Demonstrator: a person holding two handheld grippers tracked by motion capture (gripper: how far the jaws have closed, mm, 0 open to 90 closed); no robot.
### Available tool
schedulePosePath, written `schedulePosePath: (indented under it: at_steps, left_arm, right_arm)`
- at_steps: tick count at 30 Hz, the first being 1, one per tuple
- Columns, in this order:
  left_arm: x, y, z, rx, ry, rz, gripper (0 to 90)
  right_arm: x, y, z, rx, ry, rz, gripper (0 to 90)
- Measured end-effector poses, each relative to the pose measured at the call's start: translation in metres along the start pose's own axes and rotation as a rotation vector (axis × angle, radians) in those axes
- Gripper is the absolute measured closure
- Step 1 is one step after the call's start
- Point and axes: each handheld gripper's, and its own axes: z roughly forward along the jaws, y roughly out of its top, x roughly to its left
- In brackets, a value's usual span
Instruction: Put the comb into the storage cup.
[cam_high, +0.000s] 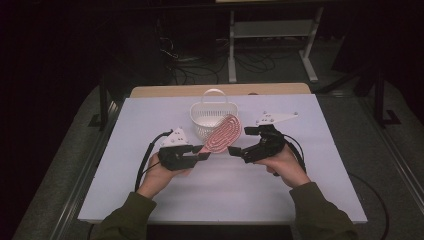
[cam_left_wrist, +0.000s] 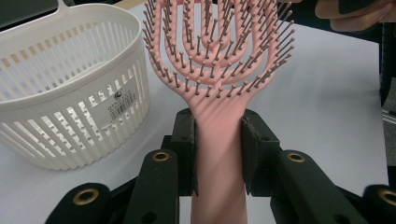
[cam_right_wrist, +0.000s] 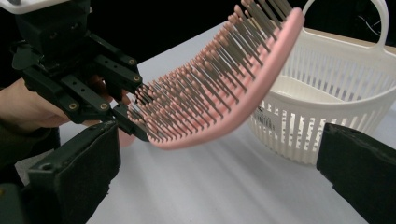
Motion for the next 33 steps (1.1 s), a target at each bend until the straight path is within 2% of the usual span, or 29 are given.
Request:
schedulePosePath:
  at_steps: [20,33]
  left_arm:
    - [-0.004,-0.001,0.002,-0.004,0.012,0.016,70.2]
    - [-0.003,-0.001,0.0,-0.02,0.043,0.015,70.2]
  right_arm:
    - [0.001,0.016,0.016,-0.032,0.013,0.006,0.0]
    - [-0.004,0.026,0.028,-0.047,0.011,0.024,0.1]
